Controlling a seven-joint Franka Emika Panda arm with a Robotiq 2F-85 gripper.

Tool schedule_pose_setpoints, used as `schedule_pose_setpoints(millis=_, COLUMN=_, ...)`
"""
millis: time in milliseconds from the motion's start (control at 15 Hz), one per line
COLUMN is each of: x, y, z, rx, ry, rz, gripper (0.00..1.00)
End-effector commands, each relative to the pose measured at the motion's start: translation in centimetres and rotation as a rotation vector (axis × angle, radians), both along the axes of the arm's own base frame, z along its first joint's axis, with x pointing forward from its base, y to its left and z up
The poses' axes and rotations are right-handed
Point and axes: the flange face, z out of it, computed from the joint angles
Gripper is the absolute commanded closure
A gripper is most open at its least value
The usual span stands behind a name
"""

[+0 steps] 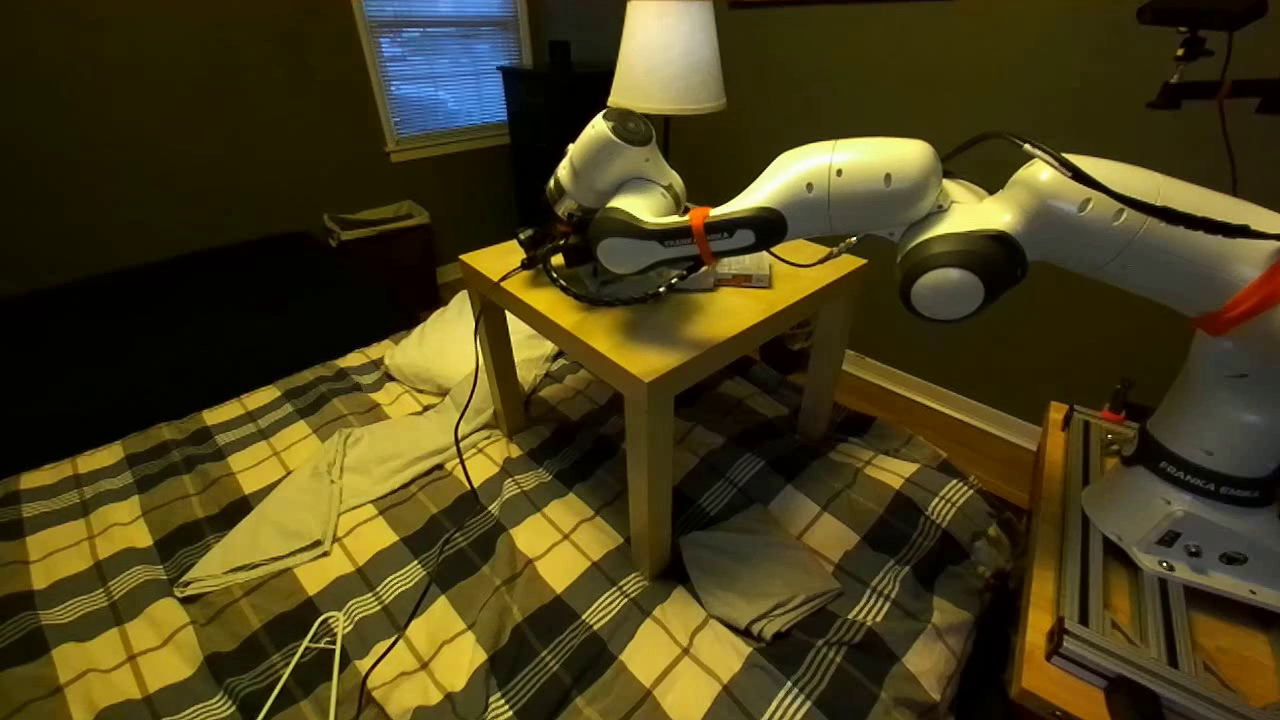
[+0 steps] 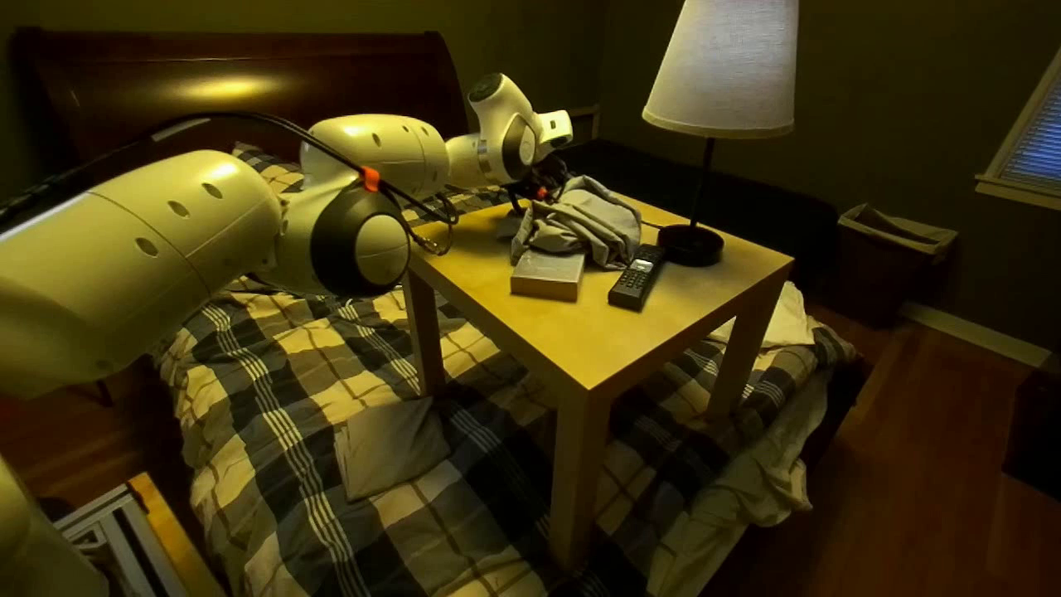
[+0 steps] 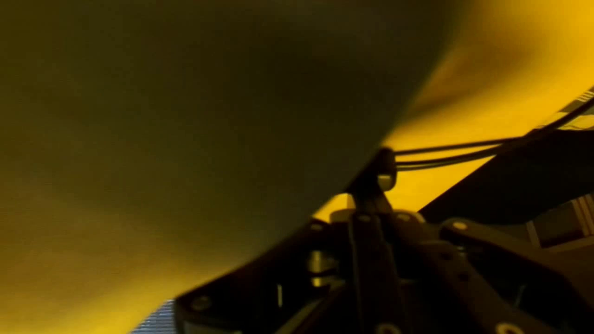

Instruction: Turn off the lamp.

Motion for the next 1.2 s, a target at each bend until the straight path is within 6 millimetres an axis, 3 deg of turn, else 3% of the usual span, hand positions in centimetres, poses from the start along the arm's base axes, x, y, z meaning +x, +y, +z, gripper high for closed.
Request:
schedule_pose_setpoints(millis=0, x=-0.1, y=0.6, z=-1.6, rx=0.006, ry=0.009, rz=0.023, gripper=1.0)
schedule_pose_setpoints(millis=133, x=-0.1, y=0.4, z=-0.5, rx=-0.007, ry=-0.002, rz=0.009, gripper=1.0)
schedule_pose_setpoints(millis=333, x=-0.5, y=0.4, z=4.7, rx=-0.015, ry=0.056, rz=0.011, gripper=1.0)
schedule_pose_setpoints(millis=400, x=-0.8, y=0.5, z=6.0, rx=-0.019, ry=0.1, rz=0.036, gripper=0.74)
schedule_pose_setpoints(millis=533, x=-1.8, y=1.3, z=8.9, rx=0.006, ry=0.197, rz=0.117, gripper=0.67)
schedule_pose_setpoints(millis=800, x=-4.2, y=1.7, z=13.9, rx=0.024, ry=0.363, rz=0.243, gripper=0.36)
schedule_pose_setpoints(millis=1133, x=-7.6, y=-0.7, z=18.3, rx=-0.007, ry=0.579, rz=0.398, gripper=0.01)
